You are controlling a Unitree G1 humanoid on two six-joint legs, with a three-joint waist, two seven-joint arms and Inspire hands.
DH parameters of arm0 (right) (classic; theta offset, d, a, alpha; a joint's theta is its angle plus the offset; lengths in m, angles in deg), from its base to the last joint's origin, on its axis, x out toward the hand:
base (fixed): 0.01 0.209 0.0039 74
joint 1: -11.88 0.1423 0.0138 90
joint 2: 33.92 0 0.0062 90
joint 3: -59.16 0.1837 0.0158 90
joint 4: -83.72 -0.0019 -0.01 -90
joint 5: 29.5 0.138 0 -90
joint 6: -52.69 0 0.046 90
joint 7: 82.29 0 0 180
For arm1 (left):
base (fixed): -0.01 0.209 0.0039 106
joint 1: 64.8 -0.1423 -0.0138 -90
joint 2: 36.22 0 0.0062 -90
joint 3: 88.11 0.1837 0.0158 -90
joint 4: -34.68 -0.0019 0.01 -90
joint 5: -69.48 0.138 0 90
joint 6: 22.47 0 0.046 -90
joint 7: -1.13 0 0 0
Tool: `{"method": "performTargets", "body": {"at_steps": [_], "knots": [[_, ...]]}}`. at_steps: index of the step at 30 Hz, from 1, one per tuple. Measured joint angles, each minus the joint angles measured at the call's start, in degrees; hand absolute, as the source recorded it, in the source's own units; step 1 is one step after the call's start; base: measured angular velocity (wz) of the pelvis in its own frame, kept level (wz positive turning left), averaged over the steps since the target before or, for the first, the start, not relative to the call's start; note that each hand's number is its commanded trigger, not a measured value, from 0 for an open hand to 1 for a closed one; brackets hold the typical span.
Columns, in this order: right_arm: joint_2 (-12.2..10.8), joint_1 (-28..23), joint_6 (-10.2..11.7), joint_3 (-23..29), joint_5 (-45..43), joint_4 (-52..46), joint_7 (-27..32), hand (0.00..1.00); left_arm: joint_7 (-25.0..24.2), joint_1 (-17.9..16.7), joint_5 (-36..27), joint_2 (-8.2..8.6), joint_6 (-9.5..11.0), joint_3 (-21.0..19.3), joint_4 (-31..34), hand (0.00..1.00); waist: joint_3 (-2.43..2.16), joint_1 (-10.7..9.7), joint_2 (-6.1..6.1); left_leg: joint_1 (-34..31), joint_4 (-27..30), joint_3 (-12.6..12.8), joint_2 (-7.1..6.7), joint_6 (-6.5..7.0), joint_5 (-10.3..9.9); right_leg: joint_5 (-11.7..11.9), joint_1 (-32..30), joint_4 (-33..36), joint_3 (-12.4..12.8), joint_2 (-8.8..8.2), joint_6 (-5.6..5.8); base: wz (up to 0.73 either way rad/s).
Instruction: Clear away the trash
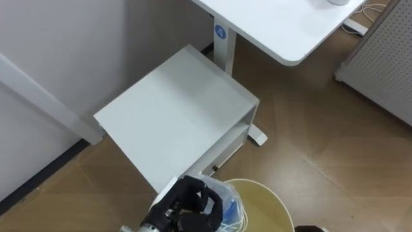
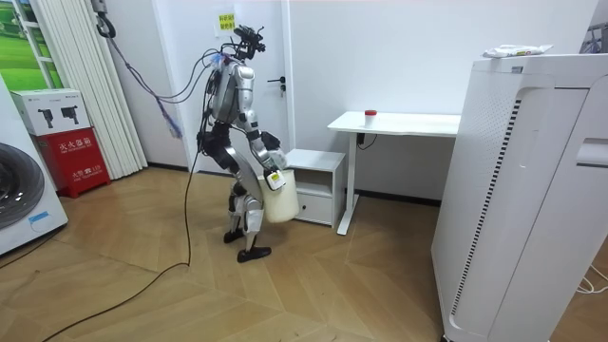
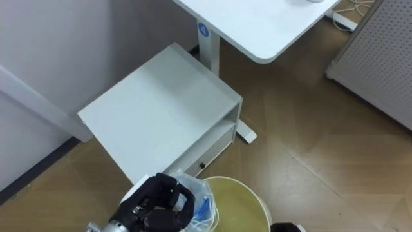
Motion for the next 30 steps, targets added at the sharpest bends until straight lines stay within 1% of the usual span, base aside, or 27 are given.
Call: {"method": "performTargets", "body": {"at_steps": [2, 5, 7, 9, 12, 14, 16, 19, 25, 26, 27, 30], "knots": [[0.09, 0.35, -0.04, -0.01, 0.07, -0.09, 0.0, 1.0, -0.64, -0.18, -0.09, -0.2, -0.35, 0.18, -0.01, 1.0, 0.16, 0.01, -0.24, -0.34, -0.01, 0.0, -0.11, 0.01, 0.01, 0.0, -0.41, 0.04, 0.02, -0.08, 0.0, 0.0], [0.08, 0.97, -0.13, -0.01, 0.46, -0.05, 0.02, 1.0, -2.74, -1.02, -0.43, 0.09, -1.31, 0.34, -0.02, 1.0, 0.3, 0.01, -0.47, -0.42, -0.04, -0.03, -0.2, 0.02, 0.01, -0.01, -0.45, 0.01, -0.12, -0.25, 0.03, 0.0], [-0.04, 1.01, -0.57, -0.01, 0.84, -0.14, -0.02, 1.0, -4.94, -1.28, -1.21, 0.91, -2.16, 0.53, 0.01, 1.0, 0.52, 0.05, -0.82, -0.41, -0.14, -0.04, -0.27, 0.05, 0.03, -0.01, -0.43, -0.02, -0.39, -0.4, 0.03, 0.0], [-0.24, 1.04, -0.63, 0.0, 0.84, -0.17, -0.04, 1.0, -6.54, -1.39, -1.22, 1.52, -2.75, 0.6, 0.02, 1.0, 0.64, 0.09, -1.02, -0.41, -0.17, -0.04, -0.28, 0.06, 0.03, -0.01, -0.43, -0.01, -0.45, -0.45, 0.04, 0.0], [-0.38, 1.06, -0.63, -0.01, 1.01, -0.14, 0.03, 1.0, -8.58, -1.52, -1.84, 2.22, -2.97, 1.39, 0.23, 1.0, 0.67, 0.06, -1.08, -0.37, -0.26, -0.01, -0.29, 0.07, 0.03, -0.02, -0.43, 0.02, -0.52, -0.5, 0.05, 0.0], [-0.4, 1.1, -0.63, -0.03, 1.82, -0.05, 0.04, 1.0, -9.44, -1.48, -3.82, 2.38, -3.04, 2.54, 0.64, 1.0, 0.66, -0.03, -1.09, -0.33, -0.3, -0.01, -0.27, 0.07, 0.04, -0.02, -0.42, -0.03, -0.6, -0.52, 0.04, 0.0], [-0.39, 1.1, -0.64, -0.04, 1.94, 0.15, 0.03, 1.0, -10.28, -1.36, -7.65, 2.71, -3.11, 3.95, 0.67, 1.0, 0.67, -0.27, -1.12, -0.27, -0.24, 0.08, -0.27, 0.07, 0.04, -0.02, -0.4, 0.02, -0.73, -0.62, 0.04, 0.0], [-0.47, 1.05, -0.77, -0.09, 2.1, 0.23, -0.04, 1.0, -12.08, -0.98, -10.22, 3.09, -3.43, 5.37, 0.67, 1.0, 0.75, -0.31, -1.31, -0.08, -0.23, 0.18, -0.27, 0.12, 0.07, -0.02, -0.21, -0.01, -0.92, -0.74, 0.04, 0.0], [-0.91, 1.03, -0.82, -0.22, 2.08, 0.18, -1.18, 1.0, -14.39, -1.0, -10.29, 3.14, -3.71, 7.44, 0.67, 1.0, 0.81, -0.32, -1.78, 0.23, -0.36, 0.19, -0.26, 0.29, 0.2, 0.03, 0.27, -0.74, -1.14, -0.8, 0.1, 0.0], [-1.03, 1.03, -0.82, -0.22, 2.09, 0.19, -1.19, 1.0, -14.53, -1.01, -10.3, 3.15, -3.75, 7.62, 0.67, 0.87, 0.82, -0.33, -1.87, 0.26, -0.37, 0.19, -0.26, 0.29, 0.2, 0.03, 0.31, -0.76, -1.14, -0.8, 0.1, 0.0], [-1.22, 1.02, -0.81, -0.22, 2.12, 0.19, -1.21, 1.0, -14.88, -1.01, -10.3, 3.22, -3.77, 7.85, 0.67, 0.0, 0.83, -0.33, -2.04, 0.25, -0.35, 0.19, -0.24, 0.29, 0.2, 0.04, 0.32, -0.76, -1.15, -0.79, 0.1, 0.0], [-1.66, 1.01, -0.73, -0.24, 2.36, 0.19, -1.24, 1.0, -15.79, -0.96, -10.28, 3.5, -3.77, 8.18, 0.67, 0.0, 0.85, -0.31, -2.4, 0.23, -0.36, 0.19, -0.2, 0.29, 0.2, 0.04, 0.32, -0.8, -1.1, -0.75, 0.11, 0.0]]}}
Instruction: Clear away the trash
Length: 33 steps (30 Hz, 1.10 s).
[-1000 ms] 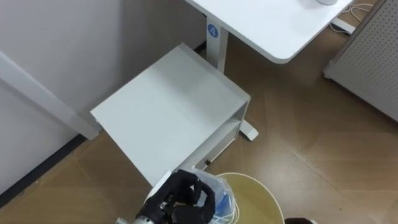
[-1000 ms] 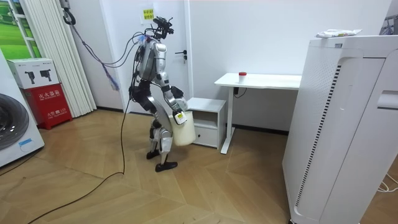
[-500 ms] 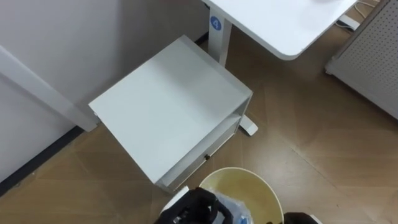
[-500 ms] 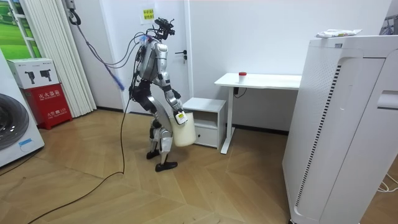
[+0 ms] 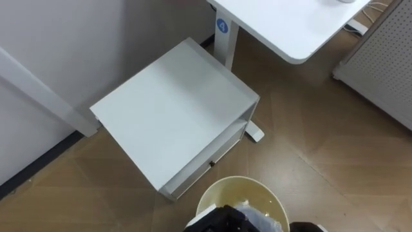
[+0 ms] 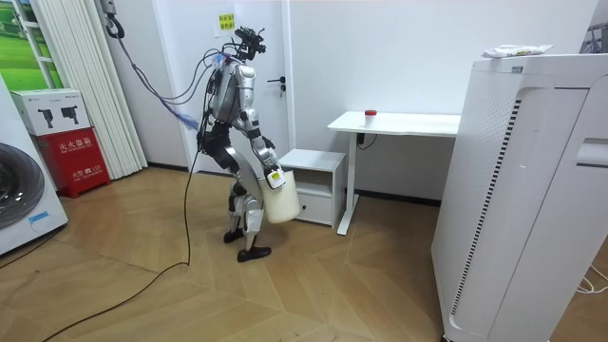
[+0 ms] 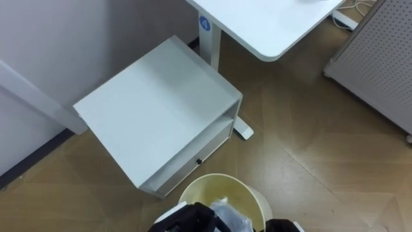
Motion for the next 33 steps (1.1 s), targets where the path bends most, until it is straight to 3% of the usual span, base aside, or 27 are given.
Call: {"method": "performTargets", "body": {"at_steps": [20, 29, 33], "knots": [[-0.3, -0.6, 0.12, 0.08, 0.12, -0.02, 1.52, 1.0, -1.3, -0.23, 0.18, 0.46, -0.01, -0.74, 0.44, 0.0, -0.11, 0.34, 0.16, 0.77, -0.27, 0.08, 0.28, -0.02, 0.0, 0.24, 0.79, -0.01, -0.19, 0.2, -0.11, 0.0], [0.28, -3.14, 0.08, 1.3, 1.71, -0.03, 1.57, 1.0, -1.19, -0.8, 0.13, -1.29, -0.38, -2.57, 1.49, 0.0, -0.36, 0.01, 0.59, 6.98, -3.03, 0.48, -0.28, -0.3, 0.35, 0.26, 6.54, -2.22, -0.16, 0.04, -0.03, 0.0], [1.55, -3.84, 0.1, 1.36, 2.32, 0.36, 1.63, 1.0, -1.17, -0.38, 0.19, -1.27, -0.37, -4.76, 2.27, 0.0, -0.61, 0.03, 1.04, 10.55, -4.03, 0.49, -0.31, -0.4, 0.38, 0.27, 10.27, -3.29, -0.4, 0.09, 0.05, 0.0]]}}
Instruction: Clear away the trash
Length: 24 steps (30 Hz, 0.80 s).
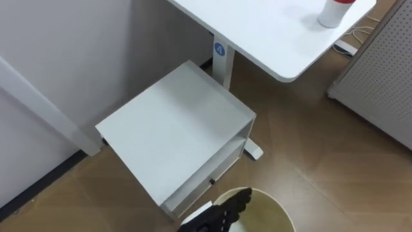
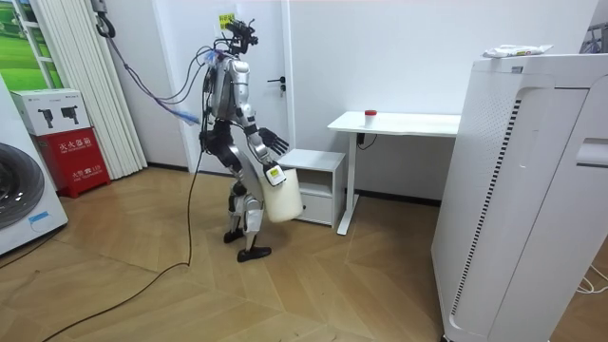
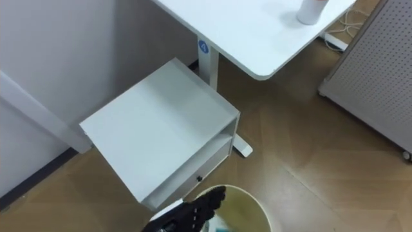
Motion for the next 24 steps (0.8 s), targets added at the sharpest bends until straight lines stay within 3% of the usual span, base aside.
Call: {"method": "performTargets", "body": {"at_steps": [5, 11, 14, 17, 19, 22, 24], "knots": [[0.87, -2.56, 0.11, 3.14, 0.01, -0.71, 0.66, 1.0, 0.78, -0.72, 0.0, -1.4, 0.03, -3.81, 6.97, 0.0, -0.11, 0.08, 0.5, 4.57, -2.01, 0.02, -0.21, -0.11, 0.0, 0.17, 4.76, -2.63, 0.21, 0.32, 0.34, -0.01], [1.0, -7.38, 0.65, 7.01, 0.4, -1.54, 2.57, 1.0, 4.52, -4.66, 1.78, -1.32, 1.04, -10.05, 15.34, 0.0, -1.14, -0.39, 1.87, 13.06, -7.32, 0.34, -0.94, -0.73, 0.44, 0.67, 13.14, -7.57, 0.28, 0.85, 0.98, -0.02], [0.94, -10.7, 0.62, 8.02, 0.54, -4.9, 3.19, 1.0, 7.56, -6.98, 2.44, -1.39, 1.93, -13.1, 20.34, 0.0, -1.22, -0.75, 1.78, 16.93, -10.67, 0.94, -1.65, -1.08, 1.17, 0.69, 15.93, -8.86, 0.25, 0.66, 1.04, -0.1], [0.81, -11.34, 0.82, 8.14, -0.19, -8.0, 3.51, 1.0, 11.27, -7.46, 4.19, -0.51, 2.2, -16.83, 22.55, 0.0, -1.2, -0.74, 1.2, 18.81, -10.95, 2.27, -1.89, -1.19, 1.25, 0.72, 16.37, -8.54, 0.24, 0.69, 0.98, -0.36], [0.08, -12.38, 0.82, 7.75, -0.23, -9.95, 3.21, 1.0, 14.21, -7.95, 5.77, -0.45, 2.41, -19.09, 23.31, 0.0, -1.18, -0.29, -0.12, 21.32, -10.99, 3.45, -1.85, -1.19, 1.24, 0.85, 17.84, -8.75, -0.02, 0.89, 0.78, -0.49], [-0.98, -14.29, 0.79, 7.8, -1.76, -12.61, 2.66, 1.0, 17.34, -8.59, 7.98, -0.39, 2.46, -21.5, 26.32, 0.0, -1.66, -0.33, -1.69, 23.51, -10.87, 3.96, -1.89, -1.35, 0.75, 1.21, 18.93, -8.82, -1.4, 0.95, 0.28, -0.51], [-1.02, -15.05, 0.74, 7.72, -2.17, -14.29, 2.48, 1.0, 19.36, -8.78, 8.13, -0.32, 2.71, -22.25, 28.07, 0.0, -1.66, 0.09, -1.87, 25.16, -11.39, 5.03, -1.84, -1.34, 0.66, 2.4, 19.86, -10.09, -1.48, 1.22, 0.22, -0.73]]}}
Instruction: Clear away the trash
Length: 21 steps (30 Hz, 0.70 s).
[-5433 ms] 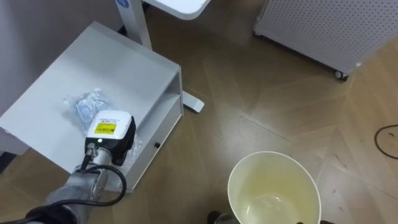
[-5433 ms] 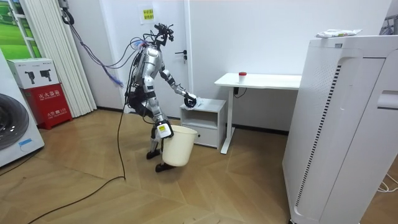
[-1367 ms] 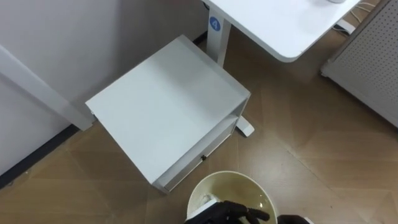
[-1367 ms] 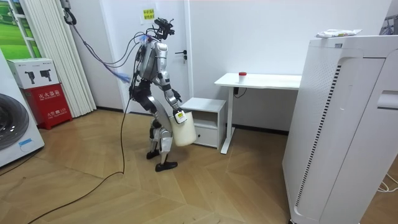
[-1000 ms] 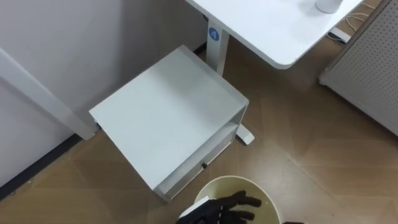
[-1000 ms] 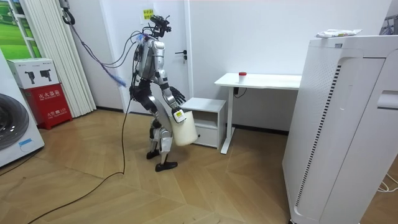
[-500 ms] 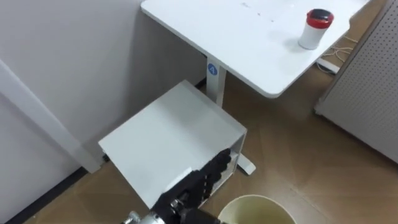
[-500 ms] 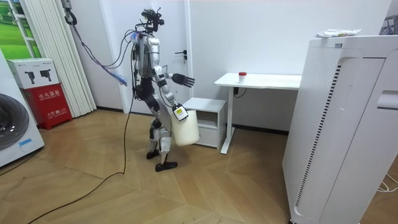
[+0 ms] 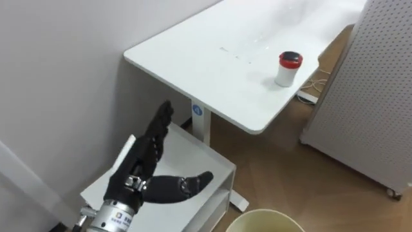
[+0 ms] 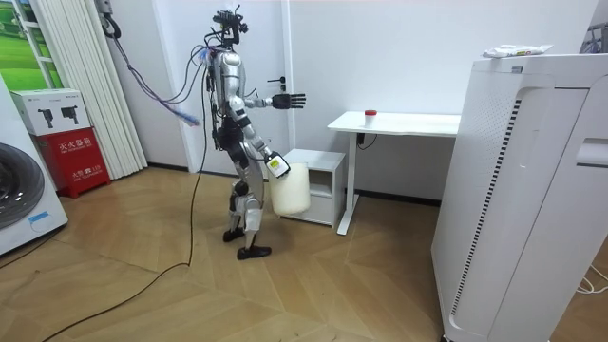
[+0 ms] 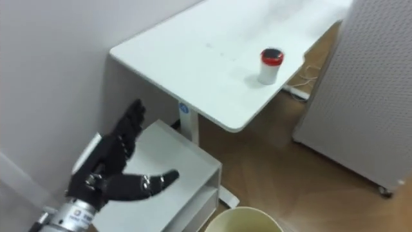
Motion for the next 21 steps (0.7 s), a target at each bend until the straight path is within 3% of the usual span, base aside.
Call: {"method": "performTargets", "body": {"at_steps": [2, 3, 4, 6, 7, 9, 14, 18, 20, 21], "knots": [[-0.13, 0.23, -0.11, -0.22, -0.35, -0.09, 0.06, 1.0, 2.21, -0.03, 1.26, 0.08, 0.15, -0.34, 1.3, 0.0, -0.04, 0.43, 0.13, 2.17, -2.15, 2.25, 0.19, 0.0, 0.0, 1.65, 0.97, -1.88, -1.21, 0.2, 0.0, -0.74], [-0.57, 0.16, -0.12, -0.19, -0.71, -0.07, 0.0, 1.0, 3.18, 0.09, 2.15, 0.26, 0.41, -0.69, 1.8, 0.0, -0.09, 0.14, 0.28, 3.23, -3.85, 4.48, 1.09, 0.17, -0.29, 2.52, 1.59, -2.45, -4.87, -0.14, -0.4, -0.38], [-1.08, -0.13, -0.17, -0.12, -1.19, 0.12, 0.03, 1.0, 4.35, 0.22, 2.51, 0.31, 0.42, -0.7, 1.99, 0.0, -0.04, -0.06, 0.11, 4.62, -5.31, 7.42, 1.51, 0.21, -1.02, 1.64, 1.71, -0.19, -8.38, -1.08, -0.91, -0.27], [-0.9, -1.47, -0.16, 0.2, -1.47, 0.13, -0.09, 1.0, 5.35, 0.06, 2.49, 1.0, 0.31, -0.25, 1.98, 0.0, -0.03, -0.08, -0.06, 7.19, -6.49, 12.49, 1.83, -0.16, -0.89, -1.31, 3.44, 5.2, -11.92, -2.77, -0.95, -0.09], [-0.74, -1.53, -0.14, 0.19, -1.83, 0.12, -0.08, 1.0, 5.82, 0.09, 2.49, 1.12, 0.37, -0.3, 2.05, 0.0, 0.0, 0.01, -0.28, 8.36, -6.88, 14.62, 1.61, -0.33, -0.82, -2.59, 4.61, 5.7, -12.7, -3.3, -0.49, -0.15], [-0.75, -0.83, -0.09, 0.09, -2.84, 0.11, -0.17, 1.0, 6.43, 0.19, 2.5, 1.07, 0.35, -0.64, 2.05, 0.0, 0.22, 0.19, -0.49, 9.14, -6.15, 15.4, 1.12, -0.46, -0.85, -3.11, 4.97, 3.8, -12.51, -3.28, -0.77, -0.33], [-0.76, -0.61, -0.09, -0.31, -4.67, -0.74, -1.19, 1.0, 8.18, 0.23, 2.57, 0.88, 0.36, -0.58, 2.17, 0.0, 0.28, -0.61, -0.63, 8.97, -5.37, 15.3, 1.22, -0.48, -0.86, -2.86, 4.74, 1.95, -12.21, -2.84, -1.21, -0.23], [-0.85, -0.71, -0.1, -0.23, -7.56, -2.34, -2.22, 1.0, 10.68, 0.21, 2.66, 0.6, 0.28, -0.8, 3.73, 0.0, 0.23, -0.81, -0.75, 9.0, -3.83, 15.2, 2.59, -1.36, -1.61, -2.06, 4.45, 1.17, -11.61, -0.93, -2.28, -0.37], [-0.68, -0.89, -0.1, -0.02, -9.76, -3.98, -2.57, 1.0, 11.04, 0.15, 3.32, 0.44, 0.3, -1.83, 6.29, 0.0, 0.24, 0.14, -0.58, 8.95, -3.38, 11.89, 2.85, -1.69, -1.79, -1.2, 4.14, -0.04, -9.6, 0.72, -3.13, -0.77], [-0.68, -0.91, -0.1, 0.02, -11.61, -4.97, -3.06, 1.0, 11.0, -0.47, 3.39, 0.39, 0.33, -2.97, 7.79, 0.0, 0.1, 1.06, -0.32, 8.96, -2.73, 3.9, 2.05, -1.69, -1.79, -0.56, 4.16, -0.88, -6.36, 2.13, -3.59, -1.35]]}}
